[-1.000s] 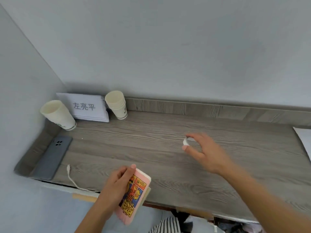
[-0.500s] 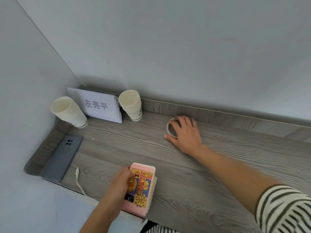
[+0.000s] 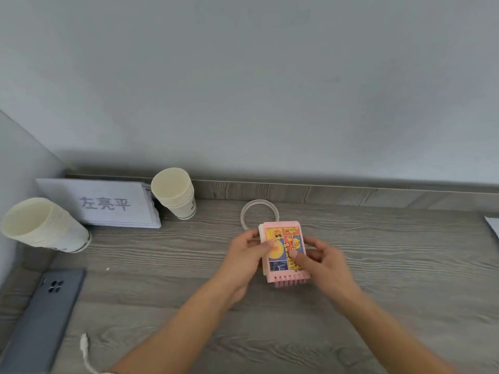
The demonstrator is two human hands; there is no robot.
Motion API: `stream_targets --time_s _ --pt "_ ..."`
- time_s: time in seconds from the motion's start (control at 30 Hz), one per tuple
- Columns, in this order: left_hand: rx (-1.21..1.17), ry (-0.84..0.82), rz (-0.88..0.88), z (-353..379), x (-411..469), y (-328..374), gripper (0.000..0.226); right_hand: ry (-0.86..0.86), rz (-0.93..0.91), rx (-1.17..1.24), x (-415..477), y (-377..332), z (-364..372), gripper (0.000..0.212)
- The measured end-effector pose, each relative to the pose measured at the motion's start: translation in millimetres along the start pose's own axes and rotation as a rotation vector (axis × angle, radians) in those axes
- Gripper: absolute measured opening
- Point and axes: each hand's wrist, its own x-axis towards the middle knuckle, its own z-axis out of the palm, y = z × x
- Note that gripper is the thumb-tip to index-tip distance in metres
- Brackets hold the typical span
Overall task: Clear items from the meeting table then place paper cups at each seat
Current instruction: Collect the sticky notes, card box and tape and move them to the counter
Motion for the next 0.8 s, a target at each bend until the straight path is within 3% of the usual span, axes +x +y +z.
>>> stream_targets --time_s 0.1,0.27,0.33,0.4,0.5,0.57,0.63,0.8 --pt "0.175 -0.013 0.080 19 21 3 0.034 0.134 0.008 0.020 21 -5 -24 0.027" --pt "1.121 0.114 0.581 14 44 -13 0.046 0.227 0.005 -0.282 61 -9 -33 0.022" --pt "1.320 0.113 0.612 8 48 -21 0.048 0.233 -0.050 -0.404 70 -10 -28 0.025" --pt "1.459 0.107 0.610 3 51 -32 0.048 0.284 -0.160 -0.558 74 -7 -24 0.046" --pt "1.582 0.111 0.666 -3 51 -44 0.045 0.301 -0.315 -0.755 63 4 -28 0.071" --pt "1.590 0.116 0.677 -6 52 -49 0.049 0.158 -0.359 -0.920 54 16 -32 0.077" --pt "1.591 0.121 0.677 -6 53 -50 0.052 0.034 -0.397 -1.102 52 29 -35 0.075" --pt "1.599 0.133 0.694 -6 52 -50 0.051 0.095 -0.503 -1.157 65 40 -33 0.061"
